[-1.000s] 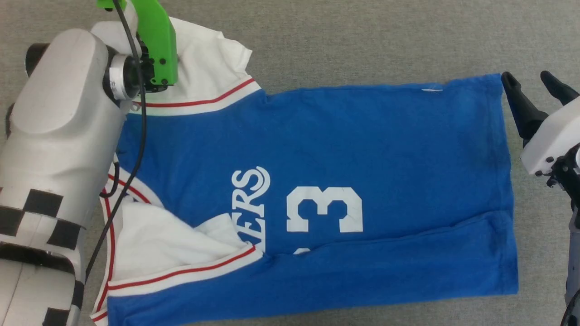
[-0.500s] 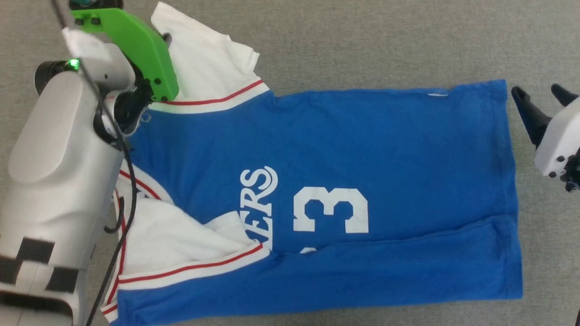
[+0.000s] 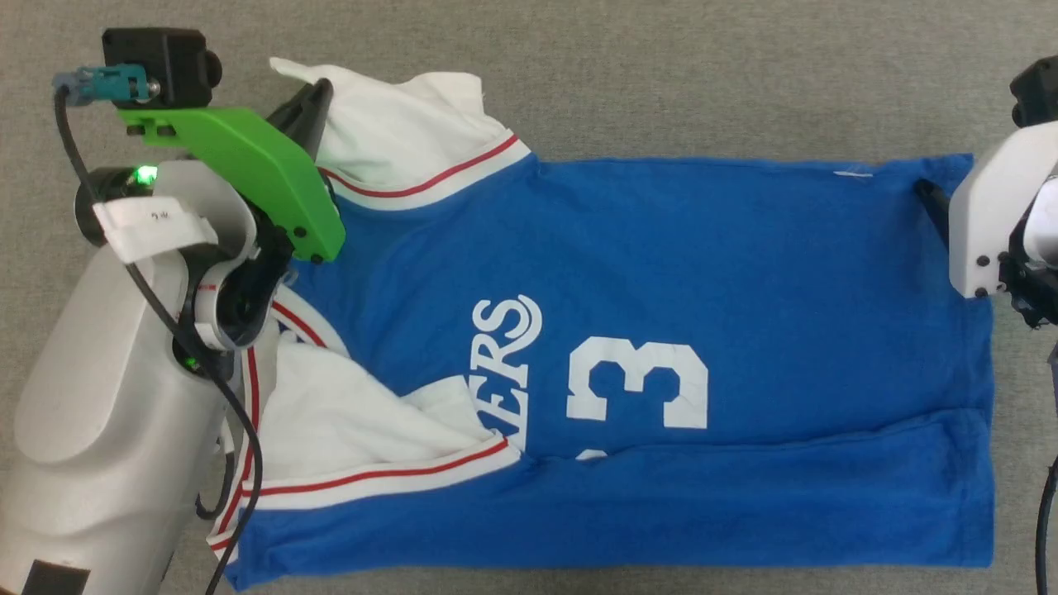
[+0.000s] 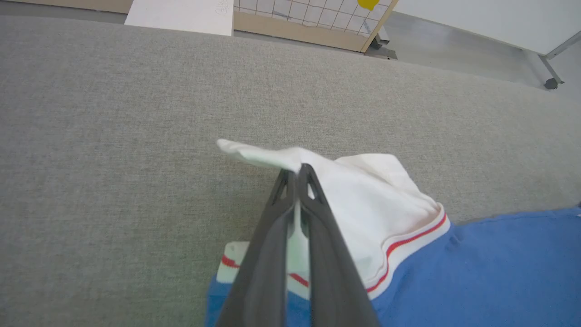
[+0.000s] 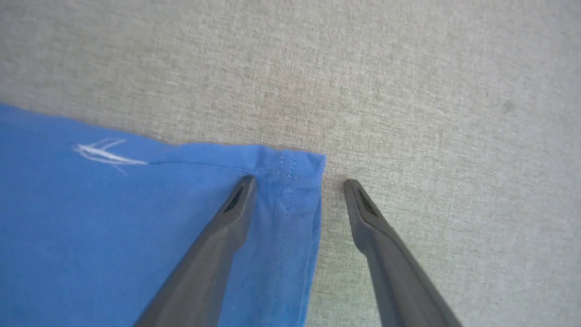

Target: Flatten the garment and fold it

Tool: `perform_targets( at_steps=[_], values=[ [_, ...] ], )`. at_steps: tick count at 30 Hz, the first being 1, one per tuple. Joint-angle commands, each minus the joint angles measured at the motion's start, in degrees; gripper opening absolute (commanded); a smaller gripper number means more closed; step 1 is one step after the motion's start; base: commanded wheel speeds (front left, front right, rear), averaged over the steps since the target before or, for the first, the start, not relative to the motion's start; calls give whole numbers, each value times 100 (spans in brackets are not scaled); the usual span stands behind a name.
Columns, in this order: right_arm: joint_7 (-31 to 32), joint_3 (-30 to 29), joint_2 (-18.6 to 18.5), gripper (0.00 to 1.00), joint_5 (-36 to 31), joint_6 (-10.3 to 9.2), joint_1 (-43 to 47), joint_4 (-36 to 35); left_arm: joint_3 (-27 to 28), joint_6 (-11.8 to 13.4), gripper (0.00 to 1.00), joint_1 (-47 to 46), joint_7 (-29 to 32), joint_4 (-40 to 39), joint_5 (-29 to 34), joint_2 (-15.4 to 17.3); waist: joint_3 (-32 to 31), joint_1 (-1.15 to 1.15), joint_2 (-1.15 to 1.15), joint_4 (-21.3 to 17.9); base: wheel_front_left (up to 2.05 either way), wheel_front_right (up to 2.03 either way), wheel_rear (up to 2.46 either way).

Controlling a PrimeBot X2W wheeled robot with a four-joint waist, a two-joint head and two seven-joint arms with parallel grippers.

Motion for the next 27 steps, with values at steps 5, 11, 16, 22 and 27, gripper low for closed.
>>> perform_targets(
  at_steps=[5, 11, 16, 22, 27],
  values=[
    [209, 115, -34, 0, 278, -8, -92, 241, 51, 23, 0, 179, -111, -126, -77, 60, -52, 0, 0, 32, 0, 0, 0],
    [-246, -95, -103, 0, 540, -8, 28, -11, 125, -120, 0, 300, -308, -158, -204, 48, -519, 0, 0, 30, 0, 0, 0],
    [-521, -203, -158, 0, 780, -8, 574, -186, 202, -124, 0, 821, -345, -330, -393, 114, -1017, 0, 0, 19, 0, 0, 0],
    [-816, -379, -87, 0, 908, -8, 1364, -261, 395, 139, 0, 1942, -478, -762, -614, 193, -1557, 0, 0, 9, 0, 0, 0],
    [-924, -550, 77, 0, 944, -8, 1885, -294, 497, 362, 0, 2852, -581, -1050, -825, 122, -1777, 0, 0, 64, 0, 0, 0]
  ],
)
